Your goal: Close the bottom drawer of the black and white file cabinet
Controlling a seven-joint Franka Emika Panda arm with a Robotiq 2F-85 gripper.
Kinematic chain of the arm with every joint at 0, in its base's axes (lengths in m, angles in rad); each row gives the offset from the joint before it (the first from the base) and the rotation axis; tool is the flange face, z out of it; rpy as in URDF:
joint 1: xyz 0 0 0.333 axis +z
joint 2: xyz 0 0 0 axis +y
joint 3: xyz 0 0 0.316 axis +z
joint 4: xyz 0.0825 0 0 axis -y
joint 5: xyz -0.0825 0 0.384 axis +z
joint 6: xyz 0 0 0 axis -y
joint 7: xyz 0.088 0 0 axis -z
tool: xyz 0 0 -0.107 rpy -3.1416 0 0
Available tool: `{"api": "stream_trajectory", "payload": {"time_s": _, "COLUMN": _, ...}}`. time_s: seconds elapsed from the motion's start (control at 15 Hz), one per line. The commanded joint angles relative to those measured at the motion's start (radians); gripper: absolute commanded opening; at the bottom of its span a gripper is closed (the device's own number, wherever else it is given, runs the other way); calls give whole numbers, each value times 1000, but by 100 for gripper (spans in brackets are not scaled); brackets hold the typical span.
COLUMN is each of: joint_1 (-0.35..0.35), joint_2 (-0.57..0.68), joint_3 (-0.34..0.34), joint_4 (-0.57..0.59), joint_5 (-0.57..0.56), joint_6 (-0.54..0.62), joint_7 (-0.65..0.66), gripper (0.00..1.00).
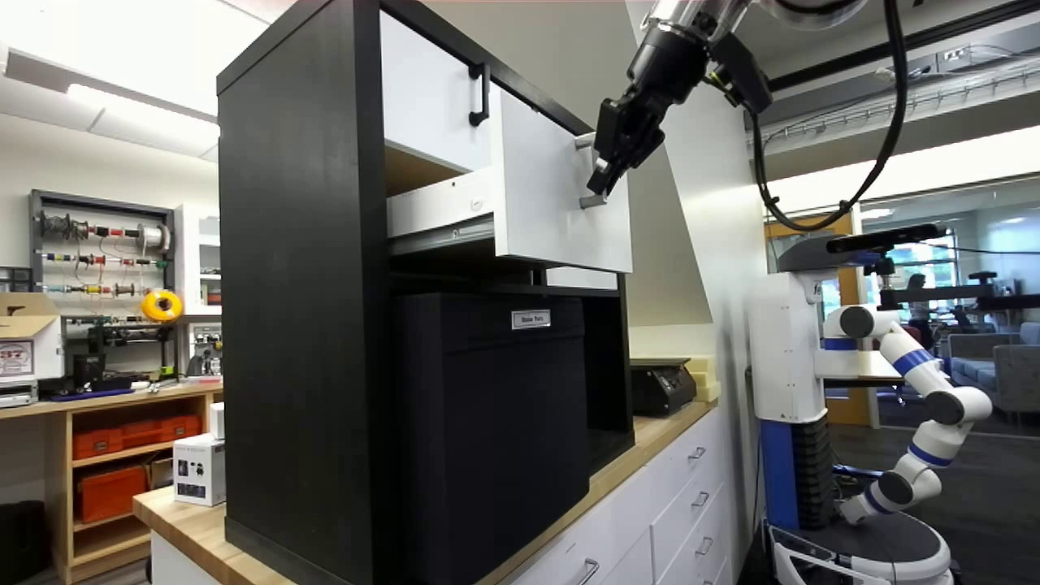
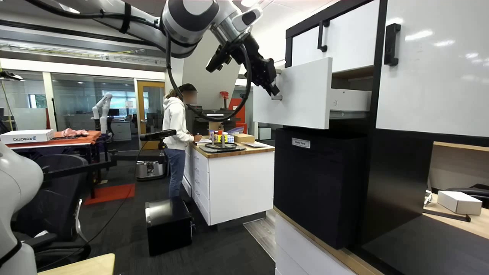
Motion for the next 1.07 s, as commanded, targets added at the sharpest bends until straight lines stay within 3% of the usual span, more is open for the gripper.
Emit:
{"api": "stream_trajectory", "payload": {"time_s": 0.0, "joint_1": -15, "joint_2": 115, "joint_3": -26, "joint_4": 87, "joint_5": -25, "joint_6": 49, "joint_7": -32, "gripper": 4}}
{"api": "stream_trajectory", "payload": {"time_s": 1.0, "joint_1": 16, "joint_2": 505, "joint_3": -75, "joint_4": 495, "joint_5": 41, "joint_6": 60, "joint_7": -106, "gripper": 5}}
